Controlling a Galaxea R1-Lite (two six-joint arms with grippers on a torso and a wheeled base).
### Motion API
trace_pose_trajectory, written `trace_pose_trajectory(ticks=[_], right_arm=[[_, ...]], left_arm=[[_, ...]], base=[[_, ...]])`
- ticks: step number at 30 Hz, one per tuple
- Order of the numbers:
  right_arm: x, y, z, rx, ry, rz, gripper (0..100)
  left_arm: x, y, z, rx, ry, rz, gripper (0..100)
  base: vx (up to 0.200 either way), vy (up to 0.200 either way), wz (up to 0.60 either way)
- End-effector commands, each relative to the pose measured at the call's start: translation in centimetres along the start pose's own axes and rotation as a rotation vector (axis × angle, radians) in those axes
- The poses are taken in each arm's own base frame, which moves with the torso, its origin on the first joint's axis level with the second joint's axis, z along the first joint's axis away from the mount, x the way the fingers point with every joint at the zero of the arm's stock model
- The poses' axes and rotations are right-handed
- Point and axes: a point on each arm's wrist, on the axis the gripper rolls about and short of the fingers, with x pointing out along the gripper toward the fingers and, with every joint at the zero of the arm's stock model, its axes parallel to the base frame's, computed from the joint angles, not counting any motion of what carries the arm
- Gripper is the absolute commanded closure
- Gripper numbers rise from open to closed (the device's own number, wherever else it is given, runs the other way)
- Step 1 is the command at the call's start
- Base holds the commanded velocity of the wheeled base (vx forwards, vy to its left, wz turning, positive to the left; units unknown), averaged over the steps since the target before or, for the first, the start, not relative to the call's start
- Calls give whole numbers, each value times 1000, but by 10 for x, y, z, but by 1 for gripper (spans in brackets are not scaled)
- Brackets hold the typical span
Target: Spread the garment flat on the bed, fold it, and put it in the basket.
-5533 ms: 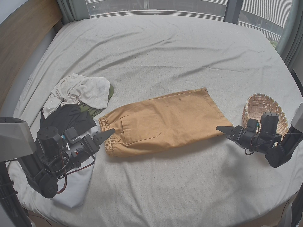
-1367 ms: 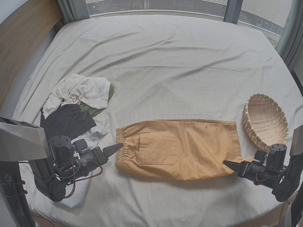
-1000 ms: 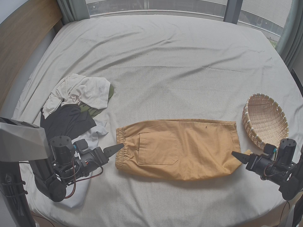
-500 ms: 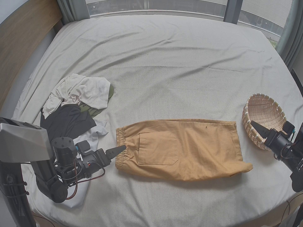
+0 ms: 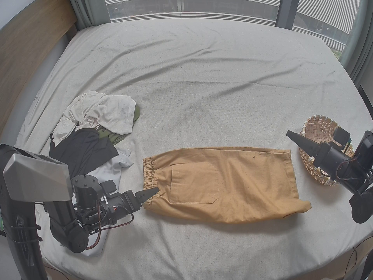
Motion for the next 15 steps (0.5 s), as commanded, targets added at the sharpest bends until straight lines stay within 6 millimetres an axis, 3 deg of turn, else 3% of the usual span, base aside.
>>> trace_pose_trajectory(ticks=[1,15], right_arm=[[3,1,-1,0,3,12,0],[2,-3,2,-4,-7,-1,0]], left_arm=[[8,8,-8,-1,27,15,0],[24,5,-9,16,28,-21,0]], base=[[0,0,0],[0,0,0]])
